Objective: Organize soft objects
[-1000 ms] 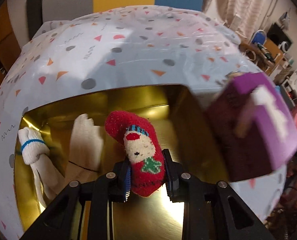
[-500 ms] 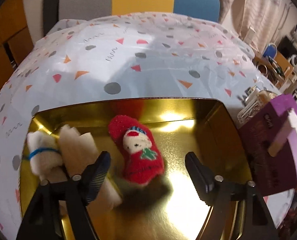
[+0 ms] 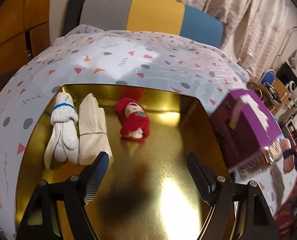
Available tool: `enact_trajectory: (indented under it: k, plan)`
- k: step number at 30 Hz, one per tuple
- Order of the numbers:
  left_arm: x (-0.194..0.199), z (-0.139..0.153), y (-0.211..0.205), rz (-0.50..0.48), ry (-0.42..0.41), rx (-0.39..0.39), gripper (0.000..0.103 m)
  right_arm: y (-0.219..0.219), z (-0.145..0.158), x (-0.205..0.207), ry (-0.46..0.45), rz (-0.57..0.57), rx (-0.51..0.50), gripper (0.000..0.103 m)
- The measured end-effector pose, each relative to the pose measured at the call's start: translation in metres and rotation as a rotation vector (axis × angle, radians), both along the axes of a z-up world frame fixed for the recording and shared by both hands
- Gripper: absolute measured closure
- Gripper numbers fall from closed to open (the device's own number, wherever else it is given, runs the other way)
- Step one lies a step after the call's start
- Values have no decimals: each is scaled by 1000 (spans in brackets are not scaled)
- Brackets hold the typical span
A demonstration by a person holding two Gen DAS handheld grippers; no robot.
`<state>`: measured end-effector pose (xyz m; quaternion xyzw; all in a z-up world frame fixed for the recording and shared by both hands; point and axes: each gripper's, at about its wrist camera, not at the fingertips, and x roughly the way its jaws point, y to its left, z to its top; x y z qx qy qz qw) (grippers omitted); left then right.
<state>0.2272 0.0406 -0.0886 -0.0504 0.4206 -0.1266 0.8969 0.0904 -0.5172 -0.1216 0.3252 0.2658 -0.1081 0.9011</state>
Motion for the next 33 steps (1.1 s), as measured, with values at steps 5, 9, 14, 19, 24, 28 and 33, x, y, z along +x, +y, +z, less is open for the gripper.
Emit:
enact_trajectory:
  k: [5, 9, 14, 19, 24, 28, 33]
  plan:
    - [-19, 2, 2, -1, -19, -34, 21, 25, 38, -5, 2, 54, -108, 95]
    - [-29, 2, 6, 8, -13, -73, 20, 39, 47, 8, 129, 99, -192, 91]
    - [-38, 6, 10, 21, -26, -79, 14, 42, 16, 18, 305, 112, -183, 64]
    - [-42, 6, 13, 35, -37, -71, 13, 50, -12, 29, 384, 188, -107, 58]
    - [-46, 7, 15, 30, -37, -81, 13, 57, -27, 38, 443, 196, -147, 59]
    - [-50, 8, 14, 24, -54, -71, 13, 62, -12, 29, 427, 207, -170, 69]
    - [-55, 12, 15, 22, -76, -68, 13, 84, 40, 13, 330, 191, -223, 69]
